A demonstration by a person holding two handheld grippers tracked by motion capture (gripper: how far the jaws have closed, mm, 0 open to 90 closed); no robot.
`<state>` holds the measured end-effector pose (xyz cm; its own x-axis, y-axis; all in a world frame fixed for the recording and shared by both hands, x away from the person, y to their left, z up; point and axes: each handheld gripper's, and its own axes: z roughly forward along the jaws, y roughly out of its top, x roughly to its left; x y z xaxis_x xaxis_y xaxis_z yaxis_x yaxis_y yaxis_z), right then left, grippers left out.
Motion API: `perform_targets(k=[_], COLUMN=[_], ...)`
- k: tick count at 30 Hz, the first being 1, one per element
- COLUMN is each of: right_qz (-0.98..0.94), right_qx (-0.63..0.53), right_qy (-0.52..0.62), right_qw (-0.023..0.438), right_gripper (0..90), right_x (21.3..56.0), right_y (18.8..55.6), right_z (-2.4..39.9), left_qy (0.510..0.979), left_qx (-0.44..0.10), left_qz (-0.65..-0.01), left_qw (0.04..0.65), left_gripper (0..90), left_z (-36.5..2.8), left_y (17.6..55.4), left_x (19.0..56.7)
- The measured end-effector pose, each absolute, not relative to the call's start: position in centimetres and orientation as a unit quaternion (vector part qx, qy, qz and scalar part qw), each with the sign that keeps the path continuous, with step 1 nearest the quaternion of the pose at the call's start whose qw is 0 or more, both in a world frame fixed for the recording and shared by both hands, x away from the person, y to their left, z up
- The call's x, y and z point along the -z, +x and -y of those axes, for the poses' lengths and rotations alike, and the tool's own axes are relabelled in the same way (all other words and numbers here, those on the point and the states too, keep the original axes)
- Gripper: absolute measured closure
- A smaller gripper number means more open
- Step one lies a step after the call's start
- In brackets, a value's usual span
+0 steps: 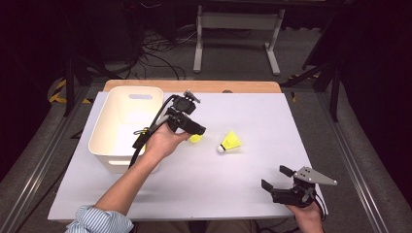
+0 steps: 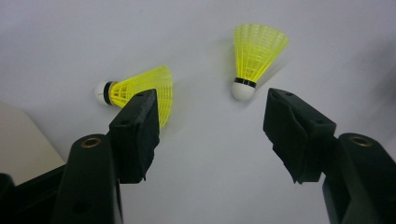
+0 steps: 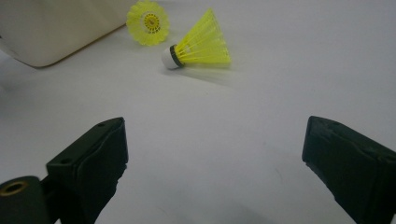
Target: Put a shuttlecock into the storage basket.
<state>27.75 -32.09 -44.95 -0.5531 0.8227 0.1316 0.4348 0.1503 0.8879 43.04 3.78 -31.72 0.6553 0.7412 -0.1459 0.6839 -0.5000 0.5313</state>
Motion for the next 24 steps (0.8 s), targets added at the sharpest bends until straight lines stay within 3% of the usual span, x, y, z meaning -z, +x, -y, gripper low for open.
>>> perform_targets(k=[24], right_qz=[-0.733], right_qx=[-0.491], right_qy=[0.427], right_qw=[0.197], right_gripper=[7.3], right_x=[44.9], right_y=[27.7], right_z=[32.1], left_qy=[0.868], left_qx=[-0.055], left_qz=[-0.442], left_qw=[0.220], left_gripper=[37.1], left_z=[-1.8], left_y=[45.5], left_x=[34.5])
